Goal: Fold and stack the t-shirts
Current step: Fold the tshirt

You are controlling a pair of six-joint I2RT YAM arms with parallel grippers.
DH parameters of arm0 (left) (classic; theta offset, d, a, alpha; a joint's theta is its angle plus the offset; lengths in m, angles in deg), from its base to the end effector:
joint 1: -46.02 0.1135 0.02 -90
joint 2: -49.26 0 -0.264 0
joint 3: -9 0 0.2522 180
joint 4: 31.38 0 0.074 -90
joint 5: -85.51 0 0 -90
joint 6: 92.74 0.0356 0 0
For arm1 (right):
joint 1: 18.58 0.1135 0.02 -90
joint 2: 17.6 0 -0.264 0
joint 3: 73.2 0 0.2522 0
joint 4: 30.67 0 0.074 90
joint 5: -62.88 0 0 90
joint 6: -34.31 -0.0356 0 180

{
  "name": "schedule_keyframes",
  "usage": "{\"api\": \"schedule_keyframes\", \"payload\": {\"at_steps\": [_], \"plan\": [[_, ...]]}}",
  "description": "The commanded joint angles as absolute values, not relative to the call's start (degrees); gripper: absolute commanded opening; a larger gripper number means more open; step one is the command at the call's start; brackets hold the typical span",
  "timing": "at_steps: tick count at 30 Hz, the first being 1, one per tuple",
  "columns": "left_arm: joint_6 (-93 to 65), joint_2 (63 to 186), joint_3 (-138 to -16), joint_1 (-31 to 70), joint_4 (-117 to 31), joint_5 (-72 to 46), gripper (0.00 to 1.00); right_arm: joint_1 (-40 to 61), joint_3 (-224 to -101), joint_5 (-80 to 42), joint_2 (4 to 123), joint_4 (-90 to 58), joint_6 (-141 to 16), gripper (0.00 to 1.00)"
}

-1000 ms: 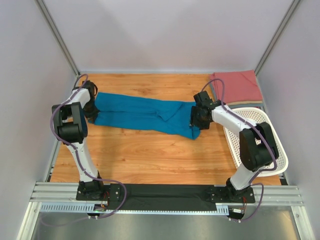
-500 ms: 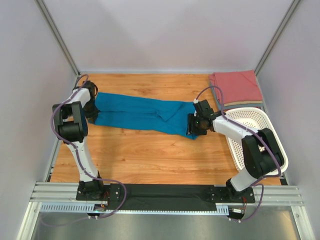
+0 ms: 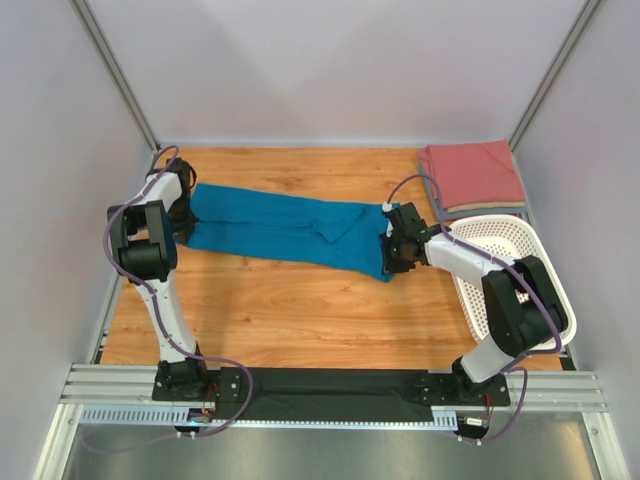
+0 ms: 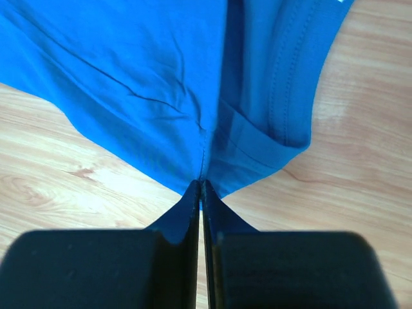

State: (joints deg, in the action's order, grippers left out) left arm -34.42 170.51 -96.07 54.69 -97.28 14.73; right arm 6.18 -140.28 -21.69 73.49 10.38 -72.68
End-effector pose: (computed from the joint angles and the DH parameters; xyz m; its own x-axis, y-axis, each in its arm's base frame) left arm 0.4075 0.0740 0.1623 -0.7349 -0.6137 -0.2885 -0.6735 0.7101 0.2051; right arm 0.2724 0.1294 0.1756 -0.9199 -0.1039 -0.3782 -0.1928 0.9595 0.2053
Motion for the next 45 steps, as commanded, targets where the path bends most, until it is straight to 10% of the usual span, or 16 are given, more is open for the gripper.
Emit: {"api": "schedule_keyframes", "payload": {"at_steps": [1, 16, 20, 28, 45], "plan": [[-33.06, 171.51, -99.42, 54.63, -99.36, 17.74, 0.0, 6.56, -140.31, -24.92, 73.28, 13.93, -71.07, 0.0], [-31.91, 169.41, -95.47, 54.72, -100.51, 23.81, 0.0, 6.56, -135.13, -25.27, 67.84, 15.0, -72.3, 0.0], [-32.79, 168.7, -97.13, 54.72, -103.22, 22.76, 0.28, 6.56, -136.69, -26.93, 67.04, 15.61, -74.58, 0.11], [-30.86, 160.81, -98.54, 54.72, -105.69, 21.88, 0.46, 6.47, -143.82, -32.74, 65.46, 20.19, -85.38, 0.32], [-28.22, 126.37, -70.71, 50.94, -88.04, -15.99, 0.55, 15.7, -167.19, -34.4, 86.72, 18.06, -119.31, 0.41]]}}
